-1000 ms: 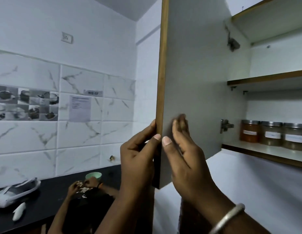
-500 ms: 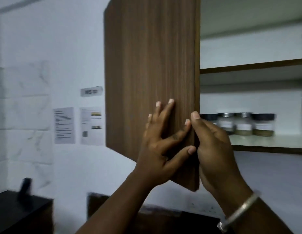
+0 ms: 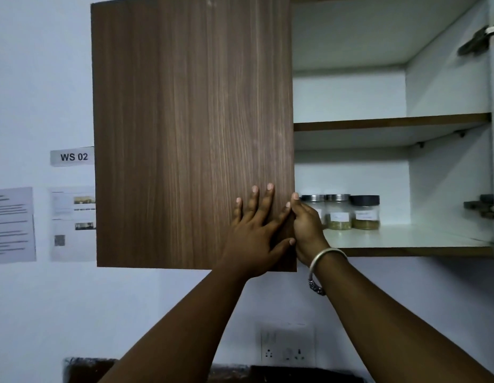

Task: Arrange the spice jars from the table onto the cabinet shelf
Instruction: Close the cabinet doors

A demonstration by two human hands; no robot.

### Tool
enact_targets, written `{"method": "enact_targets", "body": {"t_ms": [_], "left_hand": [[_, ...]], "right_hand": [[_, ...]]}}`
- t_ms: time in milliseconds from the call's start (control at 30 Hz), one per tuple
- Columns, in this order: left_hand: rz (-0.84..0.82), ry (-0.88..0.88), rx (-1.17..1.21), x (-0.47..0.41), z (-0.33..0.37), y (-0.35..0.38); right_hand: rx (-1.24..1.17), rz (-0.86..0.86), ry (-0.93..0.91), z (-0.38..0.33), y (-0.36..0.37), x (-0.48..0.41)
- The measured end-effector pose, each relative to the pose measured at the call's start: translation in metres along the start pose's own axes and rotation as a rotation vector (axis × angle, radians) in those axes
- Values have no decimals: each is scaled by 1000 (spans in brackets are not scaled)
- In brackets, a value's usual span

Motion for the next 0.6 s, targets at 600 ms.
{"method": "enact_targets", "body": {"t_ms": [600], "left_hand": [[-146,-62,-16,-16,-2,2]], "right_hand": [[54,-68,36,4,3,-10]]}}
Point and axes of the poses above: each hand's wrist, its own x-axis away from the middle knuckle, its own y-axis out of the palm, z = x × y, the point moved 4 cm from there along -x, towards the middle knuckle, and after that the axes turned 13 degrees about x, right-handed, at the moved point
